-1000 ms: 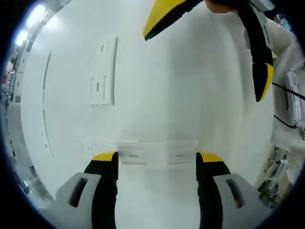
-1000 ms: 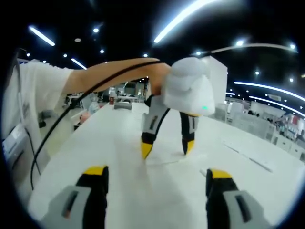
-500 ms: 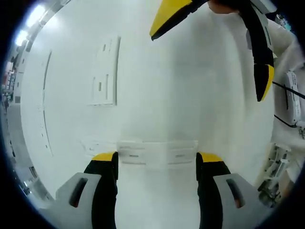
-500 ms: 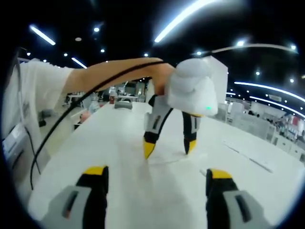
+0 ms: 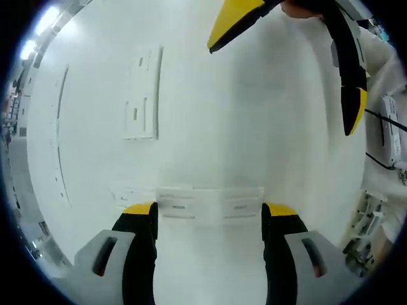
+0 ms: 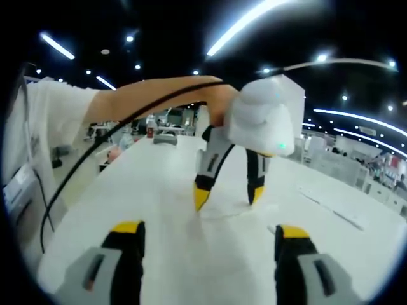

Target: Locate the socket holder cover, grip the socket holder cover, clip it into the socket holder slot.

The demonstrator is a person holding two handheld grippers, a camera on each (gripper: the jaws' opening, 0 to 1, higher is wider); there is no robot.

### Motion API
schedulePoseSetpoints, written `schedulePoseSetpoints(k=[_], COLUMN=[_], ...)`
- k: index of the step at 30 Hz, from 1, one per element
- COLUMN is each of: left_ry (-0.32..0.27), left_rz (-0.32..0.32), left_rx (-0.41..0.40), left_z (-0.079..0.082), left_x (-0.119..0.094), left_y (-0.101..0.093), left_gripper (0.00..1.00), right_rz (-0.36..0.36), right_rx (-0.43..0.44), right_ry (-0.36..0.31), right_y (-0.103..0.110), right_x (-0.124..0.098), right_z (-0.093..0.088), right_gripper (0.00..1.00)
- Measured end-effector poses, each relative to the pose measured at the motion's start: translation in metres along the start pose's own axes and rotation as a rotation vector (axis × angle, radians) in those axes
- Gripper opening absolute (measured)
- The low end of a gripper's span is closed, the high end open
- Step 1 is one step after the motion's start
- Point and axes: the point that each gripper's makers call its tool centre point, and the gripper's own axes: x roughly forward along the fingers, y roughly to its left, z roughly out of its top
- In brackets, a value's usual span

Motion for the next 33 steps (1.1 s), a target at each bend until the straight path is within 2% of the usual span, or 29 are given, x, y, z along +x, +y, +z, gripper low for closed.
schedulePoseSetpoints(k=[33], left_ry=[0.021], left_rz=[-0.001], left_rx=[-0.01], left_z=[0.0], left_x=[0.0], left_y=[0.012], left_gripper=[0.65], right_rz=[0.005], right_rx=[0.0], right_ry=[0.002], right_y=[0.003], right_x=[0.0], right_z=[-0.001], right_gripper=[0.84])
